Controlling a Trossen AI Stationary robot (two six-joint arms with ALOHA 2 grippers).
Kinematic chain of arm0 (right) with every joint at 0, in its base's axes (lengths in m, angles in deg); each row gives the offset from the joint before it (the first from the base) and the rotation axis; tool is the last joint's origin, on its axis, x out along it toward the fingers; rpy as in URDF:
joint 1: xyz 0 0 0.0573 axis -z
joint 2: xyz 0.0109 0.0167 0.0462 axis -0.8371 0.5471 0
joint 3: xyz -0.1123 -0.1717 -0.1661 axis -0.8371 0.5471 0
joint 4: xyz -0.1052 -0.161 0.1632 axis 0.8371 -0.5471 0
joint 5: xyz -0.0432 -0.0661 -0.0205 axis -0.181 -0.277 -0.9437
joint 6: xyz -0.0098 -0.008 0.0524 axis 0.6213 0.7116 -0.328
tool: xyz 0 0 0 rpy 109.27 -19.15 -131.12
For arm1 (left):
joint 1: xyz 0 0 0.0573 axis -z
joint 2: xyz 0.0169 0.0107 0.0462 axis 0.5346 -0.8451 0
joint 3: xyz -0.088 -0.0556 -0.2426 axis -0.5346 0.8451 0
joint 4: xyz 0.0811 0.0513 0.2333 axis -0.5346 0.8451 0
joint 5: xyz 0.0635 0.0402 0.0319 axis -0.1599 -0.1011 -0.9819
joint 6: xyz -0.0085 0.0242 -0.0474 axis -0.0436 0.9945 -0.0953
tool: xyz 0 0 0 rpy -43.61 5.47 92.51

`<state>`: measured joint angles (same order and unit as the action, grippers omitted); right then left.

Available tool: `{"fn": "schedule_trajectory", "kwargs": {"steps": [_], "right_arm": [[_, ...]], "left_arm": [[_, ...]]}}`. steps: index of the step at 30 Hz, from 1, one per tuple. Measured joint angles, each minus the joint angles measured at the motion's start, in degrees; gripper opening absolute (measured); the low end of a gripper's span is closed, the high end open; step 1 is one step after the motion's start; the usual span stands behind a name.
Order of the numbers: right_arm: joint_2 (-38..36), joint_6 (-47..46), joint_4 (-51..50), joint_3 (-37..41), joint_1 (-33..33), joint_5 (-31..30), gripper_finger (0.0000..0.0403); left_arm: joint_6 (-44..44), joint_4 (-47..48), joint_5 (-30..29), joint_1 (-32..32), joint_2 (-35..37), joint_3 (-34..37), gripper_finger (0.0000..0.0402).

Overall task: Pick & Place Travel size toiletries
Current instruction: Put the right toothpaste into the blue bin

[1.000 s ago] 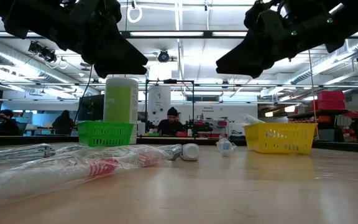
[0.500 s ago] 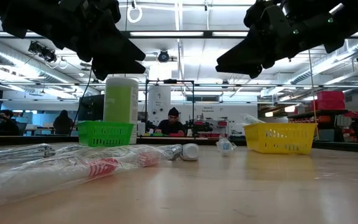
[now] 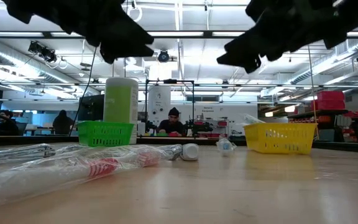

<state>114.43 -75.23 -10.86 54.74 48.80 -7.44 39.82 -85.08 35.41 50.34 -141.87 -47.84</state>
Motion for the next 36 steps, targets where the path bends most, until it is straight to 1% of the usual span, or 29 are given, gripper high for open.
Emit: {"fn": "schedule_trajectory", "kwargs": {"steps": [2,7,11,15,19,21,25,29,31,34,36], "right_arm": [[0.00,0.50,-6.58,-3.24,-2.10,0.02,0.0217],[2.08,-0.31,-29.57,-14.45,-9.00,0.02,0.0207],[8.27,-2.31,-44.28,-22.68,-14.60,0.84,0.0211],[14.85,-6.78,-55.04,-27.60,-18.26,4.97,0.0218],[20.35,-12.78,-59.20,-28.31,-20.65,11.57,0.0223],[22.31,-15.56,-58.80,-28.31,-21.64,13.38,0.0225],[23.50,-17.83,-59.06,-28.34,-23.07,13.59,0.0232],[23.50,-22.24,-60.24,-28.40,-24.46,13.42,0.0237],[23.50,-22.55,-61.28,-28.40,-25.98,11.36,0.0237],[23.50,-21.54,-63.87,-28.40,-28.71,4.67,0.0230],[23.51,-21.32,-64.01,-28.40,-29.97,2.11,0.0224]], "left_arm": [[-1.15,1.26,-1.06,-0.05,0.00,0.00,0.0200],[-2.62,3.13,-2.99,0.00,0.00,0.00,0.0200],[-2.57,2.90,-4.10,-0.14,0.00,0.00,0.0200],[-2.60,2.78,-5.25,-0.16,0.00,0.02,0.0200],[-2.62,3.16,-5.09,-0.16,0.00,0.02,0.0200],[-2.52,3.32,-5.06,-0.16,0.00,0.02,0.0200],[-1.65,3.92,-5.03,-0.16,0.00,0.06,0.0200],[-2.18,4.77,-5.01,-0.16,0.00,0.07,0.0200],[-2.21,4.97,-4.83,-0.16,0.00,0.07,0.0200],[-2.23,5.82,-4.55,-0.16,0.00,0.07,0.0200],[-2.32,5.92,-4.53,-0.16,0.00,0.07,0.0200]]}}
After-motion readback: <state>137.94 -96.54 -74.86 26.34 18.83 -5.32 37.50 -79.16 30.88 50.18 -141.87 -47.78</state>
